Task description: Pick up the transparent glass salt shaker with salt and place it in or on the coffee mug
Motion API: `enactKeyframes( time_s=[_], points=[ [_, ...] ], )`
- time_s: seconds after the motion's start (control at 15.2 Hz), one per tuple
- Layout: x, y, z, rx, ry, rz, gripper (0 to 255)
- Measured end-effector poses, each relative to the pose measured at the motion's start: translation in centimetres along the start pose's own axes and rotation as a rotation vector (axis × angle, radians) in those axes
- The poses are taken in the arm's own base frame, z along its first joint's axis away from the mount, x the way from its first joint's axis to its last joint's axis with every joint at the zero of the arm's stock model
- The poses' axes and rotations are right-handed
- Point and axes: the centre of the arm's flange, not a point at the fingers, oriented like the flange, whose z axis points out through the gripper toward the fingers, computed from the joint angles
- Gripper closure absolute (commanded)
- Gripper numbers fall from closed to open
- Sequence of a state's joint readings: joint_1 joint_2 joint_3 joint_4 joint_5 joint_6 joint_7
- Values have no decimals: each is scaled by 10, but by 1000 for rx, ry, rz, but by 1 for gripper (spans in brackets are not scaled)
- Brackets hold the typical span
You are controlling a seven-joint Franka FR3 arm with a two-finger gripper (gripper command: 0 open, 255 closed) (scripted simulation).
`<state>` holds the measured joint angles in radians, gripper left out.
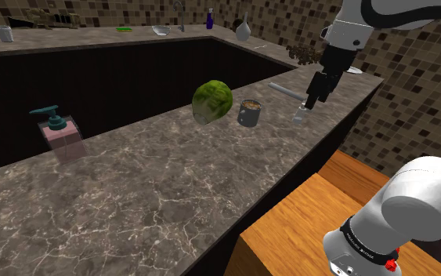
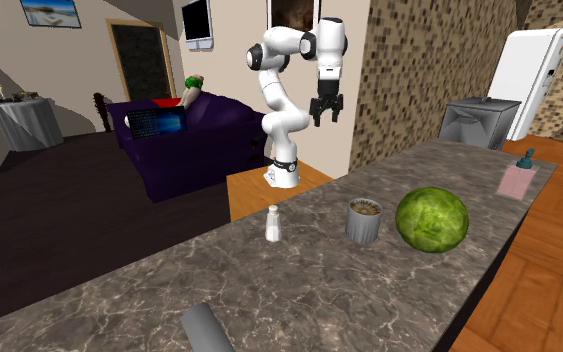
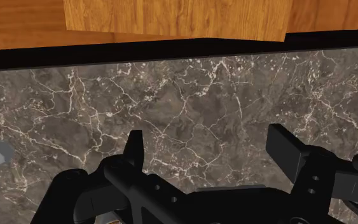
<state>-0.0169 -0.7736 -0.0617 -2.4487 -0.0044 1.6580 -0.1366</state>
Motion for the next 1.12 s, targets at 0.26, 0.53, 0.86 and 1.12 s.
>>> enactKeyframes(
  time_s=[0.26,0.53,0.86,1.12],
  points=[
    [8,26,8,-3,-1,0,0],
    [27,66,25,-9,-2,-1,0],
    [50,125,44,-18,-3,-2,0],
    [71,171,59,-25,-4,-3,0]
  ],
)
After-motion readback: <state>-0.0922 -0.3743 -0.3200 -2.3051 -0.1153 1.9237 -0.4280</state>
